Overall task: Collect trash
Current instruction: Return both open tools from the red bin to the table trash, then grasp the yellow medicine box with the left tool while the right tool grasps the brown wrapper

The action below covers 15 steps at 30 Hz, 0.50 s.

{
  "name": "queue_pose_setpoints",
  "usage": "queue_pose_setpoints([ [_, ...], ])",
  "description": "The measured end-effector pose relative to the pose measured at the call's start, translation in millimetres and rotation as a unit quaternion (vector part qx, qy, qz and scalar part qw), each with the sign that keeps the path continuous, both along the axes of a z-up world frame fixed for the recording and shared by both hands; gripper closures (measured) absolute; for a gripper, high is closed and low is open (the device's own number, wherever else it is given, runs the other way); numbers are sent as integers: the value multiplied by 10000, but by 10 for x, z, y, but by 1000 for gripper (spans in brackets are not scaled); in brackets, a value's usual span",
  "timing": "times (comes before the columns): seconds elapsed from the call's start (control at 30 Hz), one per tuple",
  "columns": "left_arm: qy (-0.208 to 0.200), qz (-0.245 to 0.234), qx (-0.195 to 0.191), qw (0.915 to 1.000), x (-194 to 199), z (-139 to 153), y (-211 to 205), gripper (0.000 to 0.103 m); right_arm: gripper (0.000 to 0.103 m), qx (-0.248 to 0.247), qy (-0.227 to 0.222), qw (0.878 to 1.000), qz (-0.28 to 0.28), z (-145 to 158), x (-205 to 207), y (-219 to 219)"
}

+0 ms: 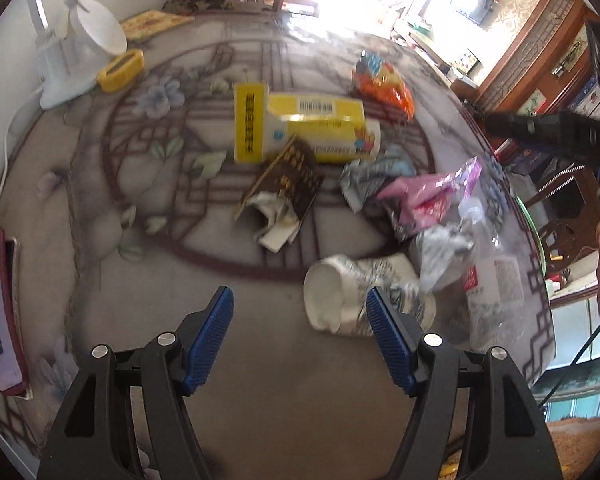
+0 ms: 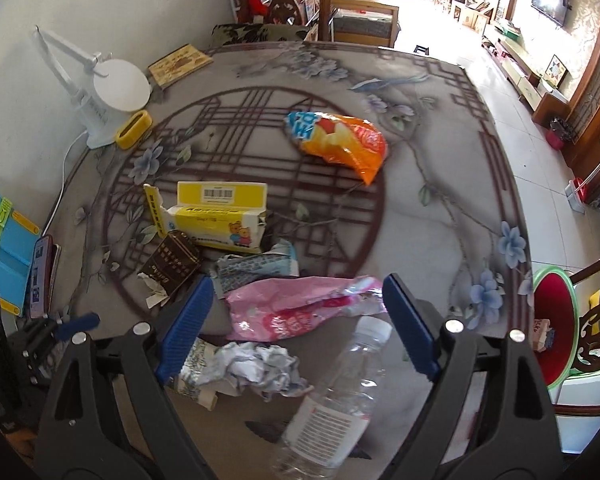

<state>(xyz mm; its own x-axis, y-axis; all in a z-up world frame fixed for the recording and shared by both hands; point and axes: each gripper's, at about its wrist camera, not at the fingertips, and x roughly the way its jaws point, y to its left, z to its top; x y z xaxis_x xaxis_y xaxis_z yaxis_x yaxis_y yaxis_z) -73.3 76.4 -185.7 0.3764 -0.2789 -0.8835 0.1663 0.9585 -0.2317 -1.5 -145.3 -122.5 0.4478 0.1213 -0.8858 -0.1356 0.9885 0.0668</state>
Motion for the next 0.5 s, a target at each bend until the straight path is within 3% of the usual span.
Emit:
queue_pose_setpoints([
  [0.27,312,-321,-291,9986,6,-265,8,36,15,-183,189,9994,227,-106,73,401],
  [0.37,348,-506,-449,9971,16,-300,1,44,15,-253,231,9991,237,-118,99,485],
  [0.4,372,-543,-511,9965,23,-305,7,56,15,-271,238,9991,238,-117,109,502],
  [0.47,463,-577,-520,9959,46,-349,18,92,15,-306,258,9989,238,-126,133,549],
  [0.5,531,-569,-587,9952,62,-371,39,96,15,-312,268,9989,243,-130,146,578],
])
